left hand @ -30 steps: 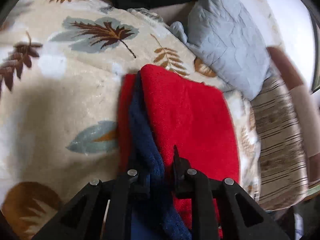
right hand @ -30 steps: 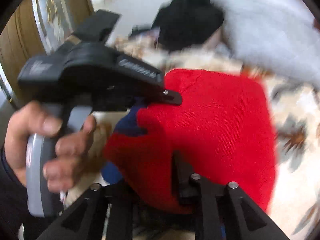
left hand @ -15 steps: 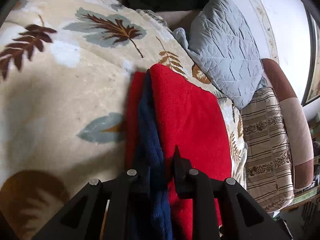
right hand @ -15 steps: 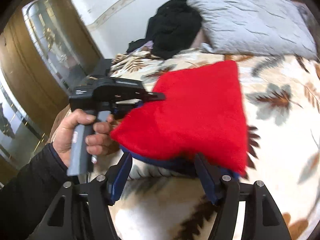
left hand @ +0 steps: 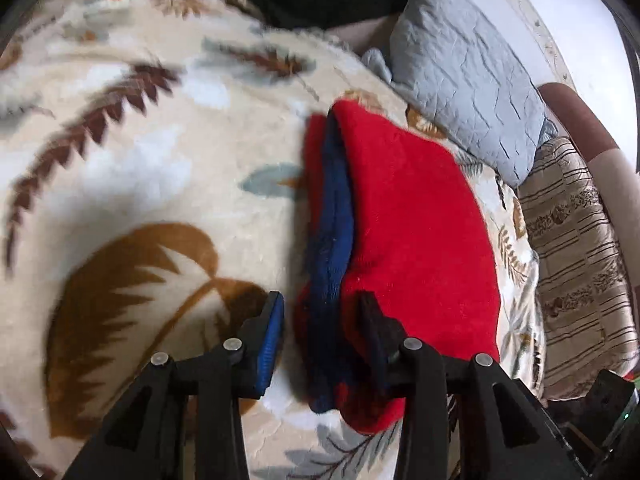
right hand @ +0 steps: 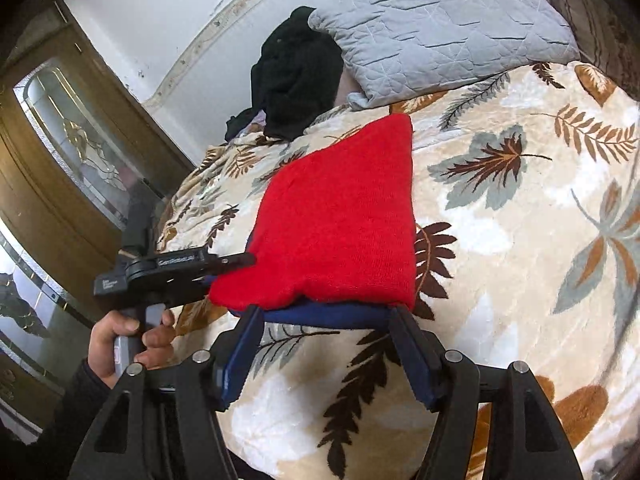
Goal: Fold small clothes
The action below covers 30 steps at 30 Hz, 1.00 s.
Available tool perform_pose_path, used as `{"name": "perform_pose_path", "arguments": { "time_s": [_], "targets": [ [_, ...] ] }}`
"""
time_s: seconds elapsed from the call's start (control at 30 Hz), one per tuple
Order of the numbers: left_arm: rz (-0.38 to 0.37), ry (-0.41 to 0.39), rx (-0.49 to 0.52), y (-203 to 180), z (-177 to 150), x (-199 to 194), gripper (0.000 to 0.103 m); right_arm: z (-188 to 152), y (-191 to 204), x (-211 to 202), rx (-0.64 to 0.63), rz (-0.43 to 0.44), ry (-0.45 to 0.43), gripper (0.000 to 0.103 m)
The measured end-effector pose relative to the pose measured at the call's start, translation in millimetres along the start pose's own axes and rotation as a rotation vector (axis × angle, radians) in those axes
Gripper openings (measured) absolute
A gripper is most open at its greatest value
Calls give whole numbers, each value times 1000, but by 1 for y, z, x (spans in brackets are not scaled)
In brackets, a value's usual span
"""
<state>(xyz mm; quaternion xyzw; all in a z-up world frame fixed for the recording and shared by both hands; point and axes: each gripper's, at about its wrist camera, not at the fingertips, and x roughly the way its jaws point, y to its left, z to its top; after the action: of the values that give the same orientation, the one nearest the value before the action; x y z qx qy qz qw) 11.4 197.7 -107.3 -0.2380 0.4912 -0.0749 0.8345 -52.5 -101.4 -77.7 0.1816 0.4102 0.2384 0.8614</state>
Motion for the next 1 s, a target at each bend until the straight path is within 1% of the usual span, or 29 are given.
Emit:
{"name": "perform_pose_path", "arguments": {
  "time_s": [0.1,0.13,0.2,0.23,0.27,0.3,0.33,0.4,0.43,0.47,0.5,0.53,0.6,0.63,0.67,0.7,0.77,0.83,0.87,0.9,0.93,0.97,1.0],
  "targets": [
    [4,-69,56,-25,4,-25,40,1,-11,-5,47,14,-7,70],
    [1,-94,79,-33,6,-32,41,4,-18,-5,81,32,-4,70],
    [-7,-151,151,-55,9,-40,47,12,-29,-5,130,60,2,71],
    [-3,-174,191,-65,10,-39,53,17,-37,-5,163,70,1,72],
    [6,-186,216,-71,12,-36,54,23,-44,-3,191,74,0,75],
    [29,-191,241,-76,14,-27,54,29,-51,-1,220,90,5,75],
    [71,-177,252,-78,16,-12,54,40,-61,7,263,132,27,75],
    [156,-143,257,-74,18,13,54,59,-76,21,321,168,50,75],
    [209,-99,247,-67,17,29,54,69,-83,32,352,195,66,75],
    [230,-76,233,-58,15,41,56,75,-88,42,376,220,85,75],
    [219,-95,221,-53,13,41,58,81,-91,53,398,233,108,75],
    [201,-107,204,-48,12,40,59,86,-94,70,419,240,155,75],
    [171,-99,169,-41,14,40,59,87,-94,102,425,250,255,76],
    [170,-98,166,-39,14,40,59,86,-91,116,395,216,297,71],
    [168,-101,172,-38,15,41,59,85,-86,122,362,181,320,51],
    [163,-109,181,-38,14,41,59,86,-77,119,316,143,304,46],
    [142,-118,176,-33,12,42,60,91,-48,100,185,79,247,41],
    [117,-118,158,-28,9,43,63,87,-30,92,107,24,219,41],
    [105,-113,151,-27,8,44,63,82,-29,101,76,-30,253,42],
    [96,-117,148,-26,8,43,63,78,-35,109,82,-46,285,49],
    [98,-119,155,-26,8,42,63,78,-49,108,166,8,272,53],
    [97,-122,163,-26,7,41,63,81,-57,104,225,51,259,60],
    [95,-123,165,-26,7,42,63,84,-63,100,263,79,241,61]
  ]
}}
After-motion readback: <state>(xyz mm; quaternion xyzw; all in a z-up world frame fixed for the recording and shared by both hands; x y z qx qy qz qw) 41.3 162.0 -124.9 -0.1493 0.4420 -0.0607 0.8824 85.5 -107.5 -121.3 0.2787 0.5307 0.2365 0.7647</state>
